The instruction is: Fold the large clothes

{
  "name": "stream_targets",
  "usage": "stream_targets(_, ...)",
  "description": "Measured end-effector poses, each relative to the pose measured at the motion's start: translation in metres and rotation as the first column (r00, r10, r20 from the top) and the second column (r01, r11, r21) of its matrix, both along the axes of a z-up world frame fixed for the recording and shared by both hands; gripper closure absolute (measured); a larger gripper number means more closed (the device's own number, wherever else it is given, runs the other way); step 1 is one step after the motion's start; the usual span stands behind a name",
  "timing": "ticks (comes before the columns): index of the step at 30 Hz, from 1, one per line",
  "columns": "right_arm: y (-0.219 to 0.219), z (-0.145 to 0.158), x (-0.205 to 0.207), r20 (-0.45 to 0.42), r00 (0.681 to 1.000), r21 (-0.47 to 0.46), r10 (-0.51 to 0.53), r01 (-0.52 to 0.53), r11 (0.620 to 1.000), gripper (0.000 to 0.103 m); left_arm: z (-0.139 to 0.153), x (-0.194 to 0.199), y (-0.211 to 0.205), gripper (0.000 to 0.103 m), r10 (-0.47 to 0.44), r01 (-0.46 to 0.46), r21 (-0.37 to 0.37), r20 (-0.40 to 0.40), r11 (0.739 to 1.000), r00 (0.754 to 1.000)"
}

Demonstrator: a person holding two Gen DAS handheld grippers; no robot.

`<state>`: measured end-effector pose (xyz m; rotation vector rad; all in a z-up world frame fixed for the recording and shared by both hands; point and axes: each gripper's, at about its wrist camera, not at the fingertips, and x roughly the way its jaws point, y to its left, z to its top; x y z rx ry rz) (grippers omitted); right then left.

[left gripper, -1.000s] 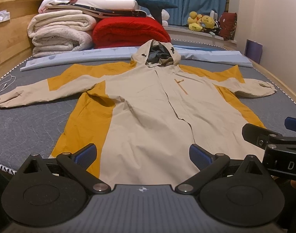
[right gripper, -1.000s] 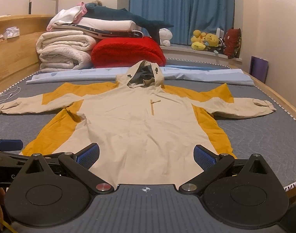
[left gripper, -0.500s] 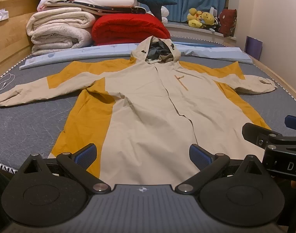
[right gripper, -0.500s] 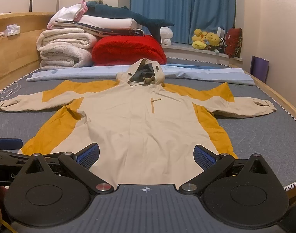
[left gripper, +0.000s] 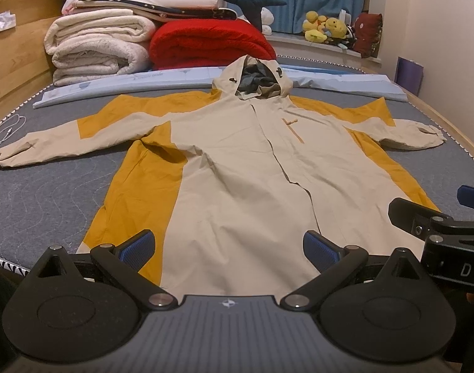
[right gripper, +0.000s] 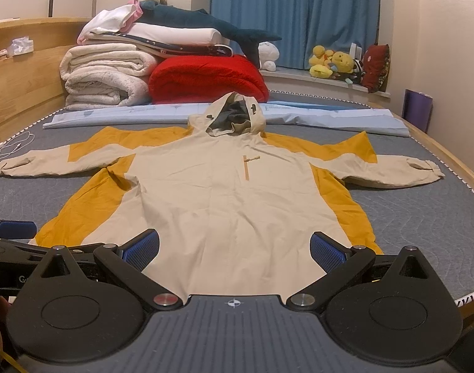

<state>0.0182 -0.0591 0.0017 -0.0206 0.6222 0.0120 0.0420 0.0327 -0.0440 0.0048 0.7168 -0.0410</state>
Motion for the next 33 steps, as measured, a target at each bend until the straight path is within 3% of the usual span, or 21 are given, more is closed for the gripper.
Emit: stream_targets(33, 0.0003, -0.0001, 0.0003, 0.014, 1.0, -0.007, -0.002, 0.002, 1.0, 0.001, -0.0003, -0.0011, 0.0011, 0.001, -0.001, 0.001, 0.004, 0.009, 1.0, 1.0)
